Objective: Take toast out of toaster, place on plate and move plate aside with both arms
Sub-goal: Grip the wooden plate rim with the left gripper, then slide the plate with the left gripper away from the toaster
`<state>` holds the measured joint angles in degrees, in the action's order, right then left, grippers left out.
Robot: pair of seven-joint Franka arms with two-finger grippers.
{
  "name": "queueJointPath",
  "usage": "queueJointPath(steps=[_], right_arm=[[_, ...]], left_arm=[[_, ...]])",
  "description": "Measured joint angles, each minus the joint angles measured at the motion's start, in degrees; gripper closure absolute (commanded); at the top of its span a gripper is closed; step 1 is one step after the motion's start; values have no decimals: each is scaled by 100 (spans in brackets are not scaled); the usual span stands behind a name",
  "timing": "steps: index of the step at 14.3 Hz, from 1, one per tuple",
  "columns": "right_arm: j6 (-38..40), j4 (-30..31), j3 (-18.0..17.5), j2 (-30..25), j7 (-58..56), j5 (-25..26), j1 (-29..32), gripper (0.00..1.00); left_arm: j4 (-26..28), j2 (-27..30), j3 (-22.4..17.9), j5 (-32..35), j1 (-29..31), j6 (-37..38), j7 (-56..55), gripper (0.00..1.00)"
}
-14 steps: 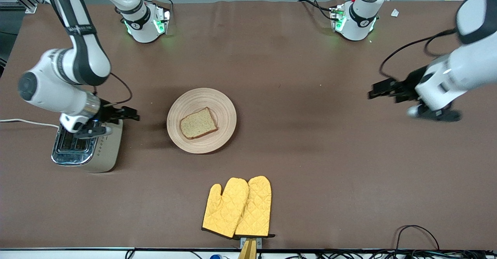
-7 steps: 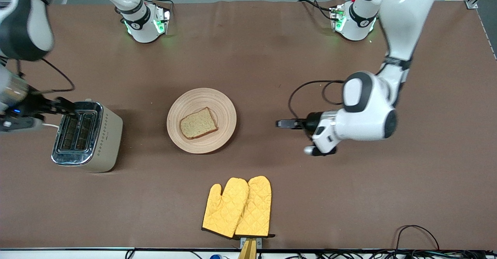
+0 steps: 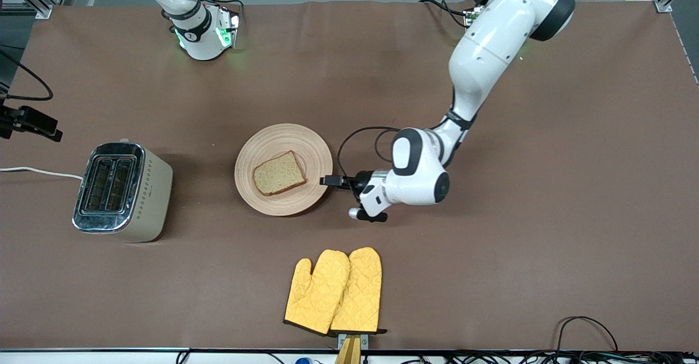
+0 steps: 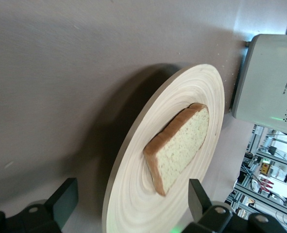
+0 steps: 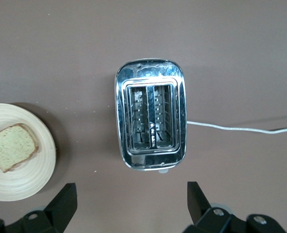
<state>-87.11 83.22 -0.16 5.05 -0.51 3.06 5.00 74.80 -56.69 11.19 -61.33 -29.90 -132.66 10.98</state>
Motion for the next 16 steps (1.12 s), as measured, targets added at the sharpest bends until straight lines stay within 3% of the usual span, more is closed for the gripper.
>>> queueJointPath(steps=[1,2,3,4,5,16], right_arm=[[38,-63,-30,-18,46,0,-1,0],[47,-98,-49,-26,61,-1,-2,0],[55,-108,-69,-26,63,-1,-8,0],[65,-108,-84,-25,77,-1,-24,0],[69,-108,-92,-25,98,-29,-30,0],[77,-99,-41,-17,109,-234,77,0]], left_arm=[[-54,-112,11,-167,-54,-68,162,19],[-94,-170,25,-288,-95,-96,246,64],[-119,-188,33,-341,-131,-115,291,77],[-137,-188,34,-354,-160,-126,356,96],[-152,-188,37,-363,-176,-132,417,100],[-203,-63,-15,-574,37,-46,1117,100]])
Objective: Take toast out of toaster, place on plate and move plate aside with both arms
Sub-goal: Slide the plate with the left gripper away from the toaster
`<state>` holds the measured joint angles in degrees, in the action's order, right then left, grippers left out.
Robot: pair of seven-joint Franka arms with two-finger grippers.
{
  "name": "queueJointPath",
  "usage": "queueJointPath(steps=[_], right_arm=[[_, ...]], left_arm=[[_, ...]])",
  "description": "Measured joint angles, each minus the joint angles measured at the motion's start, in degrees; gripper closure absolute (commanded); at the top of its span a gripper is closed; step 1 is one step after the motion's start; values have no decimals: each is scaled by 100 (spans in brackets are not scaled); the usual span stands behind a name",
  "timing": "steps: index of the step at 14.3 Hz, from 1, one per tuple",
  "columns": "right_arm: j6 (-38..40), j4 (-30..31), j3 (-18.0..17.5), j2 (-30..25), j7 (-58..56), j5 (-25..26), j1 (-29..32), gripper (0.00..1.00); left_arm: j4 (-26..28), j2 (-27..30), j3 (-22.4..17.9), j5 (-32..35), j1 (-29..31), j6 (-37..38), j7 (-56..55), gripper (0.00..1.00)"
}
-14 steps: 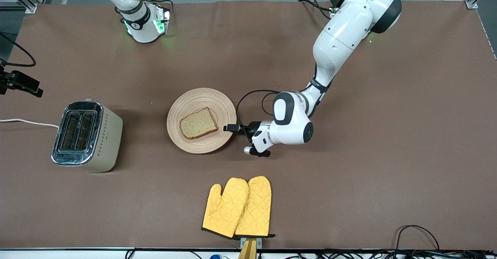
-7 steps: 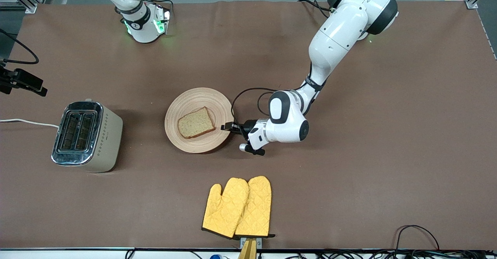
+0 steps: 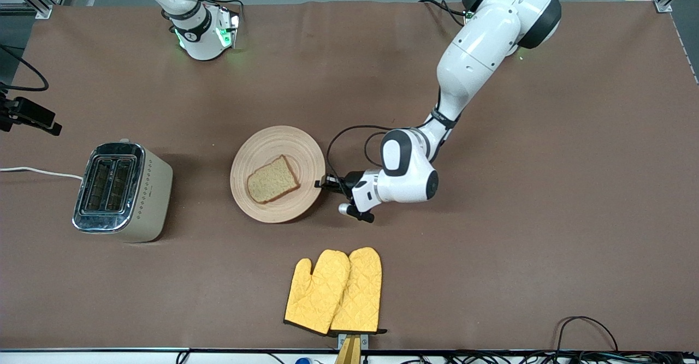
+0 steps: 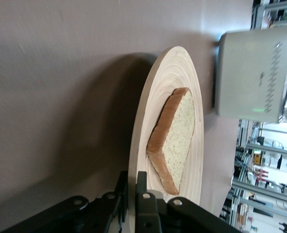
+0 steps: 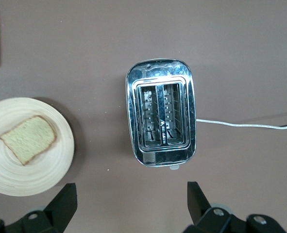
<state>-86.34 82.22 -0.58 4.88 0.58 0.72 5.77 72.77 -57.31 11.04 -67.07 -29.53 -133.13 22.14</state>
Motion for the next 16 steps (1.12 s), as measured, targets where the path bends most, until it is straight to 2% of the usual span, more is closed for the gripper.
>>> queueJointPath(steps=[2,5,7,12,16], right_arm=[[-23,0,1,1,0,-3,4,0],[-16,0,-10,1,0,-18,4,0],[-9,0,-16,2,0,-23,4,0],[44,1,-20,2,0,-27,4,0],[48,1,-38,2,0,-29,2,0]], left_arm=[[-5,225,-46,193,523,736,-6,100],[-26,453,-43,842,1665,2213,68,100],[-43,480,-40,1170,2365,2930,362,100],[-86,478,-83,2293,4060,4101,1476,100],[-75,345,-112,2701,5159,4438,2487,100]])
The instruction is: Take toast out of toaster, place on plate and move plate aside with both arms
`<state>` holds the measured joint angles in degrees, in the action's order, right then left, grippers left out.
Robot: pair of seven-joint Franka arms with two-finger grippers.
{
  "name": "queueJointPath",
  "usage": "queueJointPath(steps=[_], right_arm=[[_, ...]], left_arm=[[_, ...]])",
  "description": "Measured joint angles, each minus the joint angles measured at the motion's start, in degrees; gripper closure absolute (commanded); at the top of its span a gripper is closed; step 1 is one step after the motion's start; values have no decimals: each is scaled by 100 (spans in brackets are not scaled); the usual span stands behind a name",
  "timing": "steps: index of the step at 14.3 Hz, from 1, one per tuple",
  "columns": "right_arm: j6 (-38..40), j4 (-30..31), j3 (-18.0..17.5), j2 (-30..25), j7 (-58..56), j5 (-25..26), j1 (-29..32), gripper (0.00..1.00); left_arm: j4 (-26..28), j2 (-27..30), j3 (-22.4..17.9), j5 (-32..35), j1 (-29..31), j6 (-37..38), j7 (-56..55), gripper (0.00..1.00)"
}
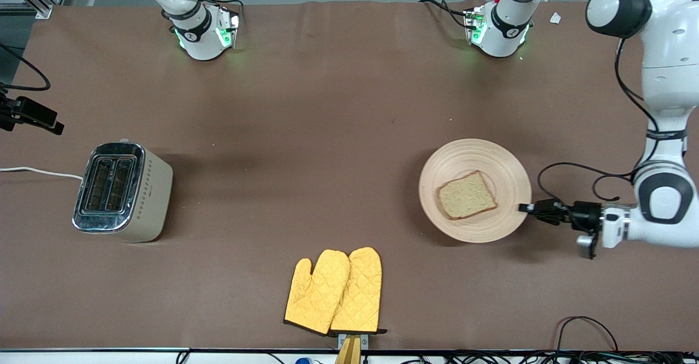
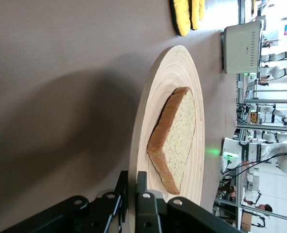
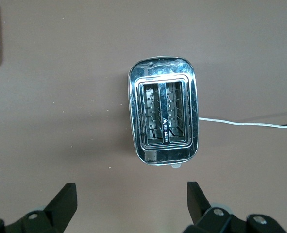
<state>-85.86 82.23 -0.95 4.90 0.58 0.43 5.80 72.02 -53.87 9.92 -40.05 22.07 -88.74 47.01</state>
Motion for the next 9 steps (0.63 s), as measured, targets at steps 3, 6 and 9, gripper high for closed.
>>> queueJointPath(steps=[3,6,9], right_arm=[[5,0,0,0,0,0,0,0],[43,0,0,0,0,0,0,0],[51,0,-1,0,0,-2,0,0]], left_arm=[[5,-276,-2,124,483,26,549,100],[7,-573,-2,153,711,26,721,100],[-7,-688,38,148,771,62,732,1]])
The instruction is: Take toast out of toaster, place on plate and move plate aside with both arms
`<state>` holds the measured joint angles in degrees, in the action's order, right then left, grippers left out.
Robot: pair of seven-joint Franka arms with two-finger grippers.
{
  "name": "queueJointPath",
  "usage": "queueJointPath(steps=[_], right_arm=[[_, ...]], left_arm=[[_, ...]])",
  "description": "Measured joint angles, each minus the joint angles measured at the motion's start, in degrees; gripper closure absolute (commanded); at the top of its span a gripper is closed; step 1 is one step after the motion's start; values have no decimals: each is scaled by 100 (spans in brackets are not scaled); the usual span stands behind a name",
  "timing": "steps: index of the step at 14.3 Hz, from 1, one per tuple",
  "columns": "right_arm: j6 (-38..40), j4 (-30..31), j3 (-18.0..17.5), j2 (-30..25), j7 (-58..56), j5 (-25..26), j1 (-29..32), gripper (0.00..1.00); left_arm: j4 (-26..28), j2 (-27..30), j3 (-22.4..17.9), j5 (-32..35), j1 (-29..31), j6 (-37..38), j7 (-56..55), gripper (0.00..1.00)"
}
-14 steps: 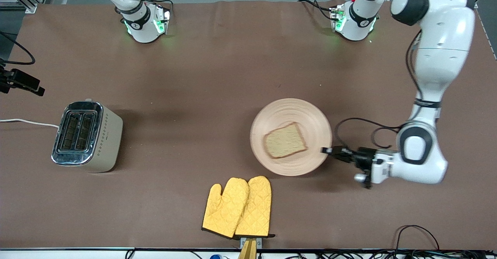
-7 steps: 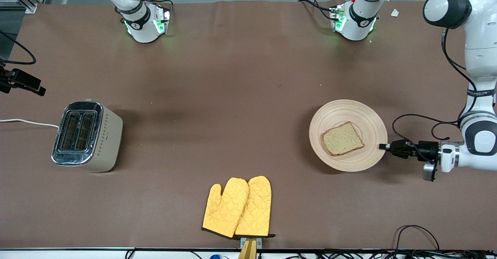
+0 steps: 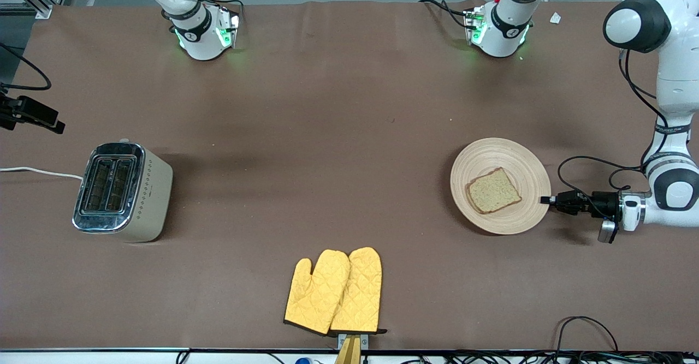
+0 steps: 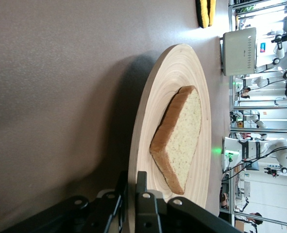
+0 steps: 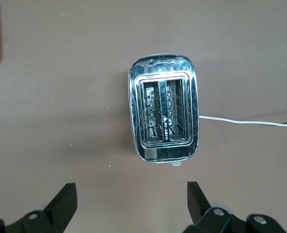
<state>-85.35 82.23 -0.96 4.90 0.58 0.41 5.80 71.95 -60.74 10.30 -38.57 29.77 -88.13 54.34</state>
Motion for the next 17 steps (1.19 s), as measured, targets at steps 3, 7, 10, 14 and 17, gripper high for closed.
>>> queueJointPath(steps=[3,7,10,14,17], right_arm=[[45,0,-1,0,0,-3,0,0],[65,0,-7,0,1,-36,0,0],[93,0,-9,0,2,-44,0,0],[189,1,-6,0,10,-46,0,0],[223,1,-3,0,10,-82,0,0]], left_arm=[[-37,2,-17,1,2,30,-38,0],[-625,304,-50,1017,-273,34,-346,0],[-1057,1168,-70,1745,-1067,-99,-943,0],[-1078,2199,-94,2511,-1950,-184,-2419,0],[-1078,2868,-94,3388,-2644,-162,-3547,0]])
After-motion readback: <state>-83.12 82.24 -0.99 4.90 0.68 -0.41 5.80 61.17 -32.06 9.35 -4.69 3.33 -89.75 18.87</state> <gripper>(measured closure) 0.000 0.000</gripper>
